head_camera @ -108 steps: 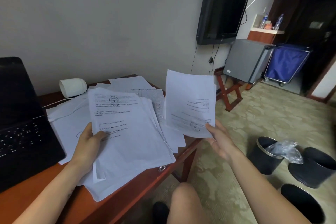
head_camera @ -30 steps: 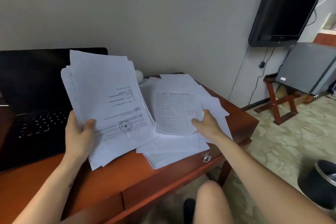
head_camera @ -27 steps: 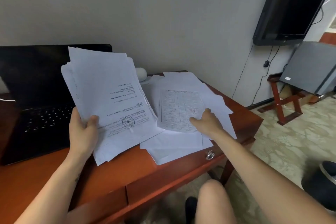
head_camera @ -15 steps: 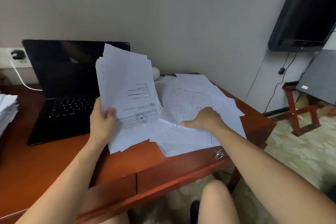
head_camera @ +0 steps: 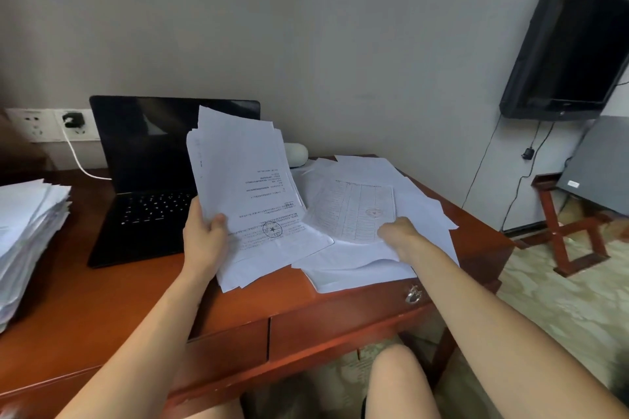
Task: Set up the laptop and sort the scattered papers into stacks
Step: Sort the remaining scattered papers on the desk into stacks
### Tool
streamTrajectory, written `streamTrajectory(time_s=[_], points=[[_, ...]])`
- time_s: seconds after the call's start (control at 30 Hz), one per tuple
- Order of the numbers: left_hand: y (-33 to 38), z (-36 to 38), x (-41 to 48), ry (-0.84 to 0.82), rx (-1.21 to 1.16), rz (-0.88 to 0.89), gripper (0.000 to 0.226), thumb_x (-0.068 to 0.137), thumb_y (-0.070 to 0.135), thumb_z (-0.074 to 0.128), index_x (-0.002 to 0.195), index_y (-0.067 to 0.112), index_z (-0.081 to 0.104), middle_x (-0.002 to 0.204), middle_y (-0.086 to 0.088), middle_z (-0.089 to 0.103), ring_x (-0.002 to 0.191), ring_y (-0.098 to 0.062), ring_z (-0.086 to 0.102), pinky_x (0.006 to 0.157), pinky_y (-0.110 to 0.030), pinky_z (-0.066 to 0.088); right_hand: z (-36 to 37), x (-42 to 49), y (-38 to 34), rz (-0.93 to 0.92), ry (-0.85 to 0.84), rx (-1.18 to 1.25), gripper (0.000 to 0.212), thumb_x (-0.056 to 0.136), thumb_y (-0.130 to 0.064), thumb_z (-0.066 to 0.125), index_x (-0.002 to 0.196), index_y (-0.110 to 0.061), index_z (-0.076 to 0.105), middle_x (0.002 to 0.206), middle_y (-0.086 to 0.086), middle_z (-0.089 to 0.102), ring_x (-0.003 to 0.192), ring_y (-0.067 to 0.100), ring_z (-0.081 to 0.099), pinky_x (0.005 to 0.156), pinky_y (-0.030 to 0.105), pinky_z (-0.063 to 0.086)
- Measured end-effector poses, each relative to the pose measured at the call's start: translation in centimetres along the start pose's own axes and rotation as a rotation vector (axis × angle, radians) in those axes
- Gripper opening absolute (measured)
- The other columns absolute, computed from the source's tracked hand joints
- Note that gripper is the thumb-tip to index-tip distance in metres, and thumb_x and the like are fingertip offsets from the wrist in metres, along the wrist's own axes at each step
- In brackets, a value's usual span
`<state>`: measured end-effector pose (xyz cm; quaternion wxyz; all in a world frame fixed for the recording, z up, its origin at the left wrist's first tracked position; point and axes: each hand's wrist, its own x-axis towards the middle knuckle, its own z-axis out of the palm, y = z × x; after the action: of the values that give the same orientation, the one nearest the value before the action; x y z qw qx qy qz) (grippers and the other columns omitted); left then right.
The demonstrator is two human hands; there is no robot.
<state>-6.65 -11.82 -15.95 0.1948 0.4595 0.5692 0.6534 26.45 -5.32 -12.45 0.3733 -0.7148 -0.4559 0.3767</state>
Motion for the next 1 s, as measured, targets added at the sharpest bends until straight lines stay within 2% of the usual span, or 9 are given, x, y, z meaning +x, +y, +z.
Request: streamTrajectory(time_s=[0.1,0.2,0.3,0.43,0.53,0.6,0.77,0.9,1.0], points=[[0.2,0.1,-0.1,-0.023,-0.011,0.006,0.045,0.100,-0.002,0.050,0.142,0.015,0.050,0.119,0.006,0.060,0.106,-0.011,0.059,0.084,-0.023,0.045,-2.4,-1.2,0.8,0.010,-0.009,0.125,0.027,0.097,0.006,0.044,0.117,-0.012,0.048,0.111,0.010,0.062,0.108,0.032,0.060,0.093,0.042,0.055],[0.3,0.4,-0.3,-0.035,-0.043,-0.010,0.045,0.100,-0.003,0.051,0.142,0.013,0.049,0.123,0.003,0.060,0.112,-0.015,0.058,0.087,-0.025,0.045,-4.7,-1.2,2.0,0.029,-0.013,0.073,0.033,0.092,0.002,0.048,0.125,-0.004,0.052,0.116,0.011,0.064,0.105,0.031,0.062,0.076,0.034,0.055],[0.4,1.1,-0.6,-0.072,-0.069,-0.018,0.047,0.099,-0.003,0.052,0.143,0.013,0.049,0.128,0.001,0.059,0.116,-0.016,0.058,0.096,-0.033,0.046,-6.6,-0.6,3.9,0.059,-0.013,0.036,0.044,0.084,-0.001,0.056,0.128,-0.002,0.056,0.115,0.014,0.067,0.103,0.032,0.066,0.081,0.036,0.057],[0.2,1.9,-1.0,-0.122,-0.074,-0.045,0.048,0.098,-0.002,0.054,0.141,0.017,0.051,0.129,0.001,0.062,0.119,-0.019,0.060,0.098,-0.039,0.050,-7.9,-1.7,4.7,0.083,-0.076,0.190,0.027,0.091,-0.005,0.060,0.118,-0.008,0.062,0.107,0.011,0.073,0.096,0.027,0.071,0.075,0.037,0.060],[0.5,2.4,-1.1,-0.127,-0.075,-0.073,0.045,0.097,-0.002,0.054,0.137,0.018,0.053,0.126,0.000,0.063,0.118,-0.021,0.061,0.098,-0.040,0.051,-7.8,-1.9,5.0,0.035,-0.063,0.177,0.019,0.098,-0.006,0.058,0.116,-0.009,0.060,0.108,0.006,0.069,0.092,0.021,0.066,0.065,0.029,0.054],[0.8,2.7,-1.1,-0.128,-0.098,-0.106,0.045,0.097,-0.002,0.054,0.135,0.020,0.053,0.126,0.000,0.063,0.119,-0.023,0.062,0.100,-0.043,0.052,-7.7,-2.1,5.3,-0.054,0.042,0.101,0.023,0.097,0.000,0.053,0.117,-0.008,0.062,0.104,0.006,0.065,0.092,0.022,0.061,0.061,0.024,0.046],[1.3,3.4,-0.9,-0.170,-0.157,-0.227,0.047,0.094,-0.006,0.053,0.131,0.023,0.052,0.127,-0.002,0.064,0.120,-0.025,0.062,0.105,-0.050,0.052,-9.2,-2.0,5.8,-0.164,0.120,0.208,0.033,0.099,-0.002,0.048,0.125,-0.013,0.065,0.107,0.006,0.069,0.099,0.026,0.066,0.074,0.033,0.055],[2.5,4.3,-0.9,-0.204,-0.199,-0.294,0.049,0.087,-0.013,0.048,0.121,0.021,0.056,0.120,-0.005,0.064,0.117,-0.029,0.062,0.102,-0.053,0.053,-11.3,-2.5,5.9,-0.243,0.204,0.286,0.026,0.103,-0.006,0.047,0.119,-0.018,0.063,0.100,-0.004,0.065,0.086,0.009,0.060,0.064,0.025,0.045],[3.7,5.3,-1.2,-0.234,-0.244,-0.319,0.051,0.085,-0.015,0.044,0.119,0.022,0.057,0.119,-0.006,0.065,0.113,-0.028,0.062,0.099,-0.052,0.054,-12.8,-2.9,6.3,-0.259,0.259,0.354,0.028,0.101,-0.005,0.046,0.117,-0.014,0.067,0.109,0.004,0.070,0.090,0.017,0.063,0.069,0.027,0.048]])
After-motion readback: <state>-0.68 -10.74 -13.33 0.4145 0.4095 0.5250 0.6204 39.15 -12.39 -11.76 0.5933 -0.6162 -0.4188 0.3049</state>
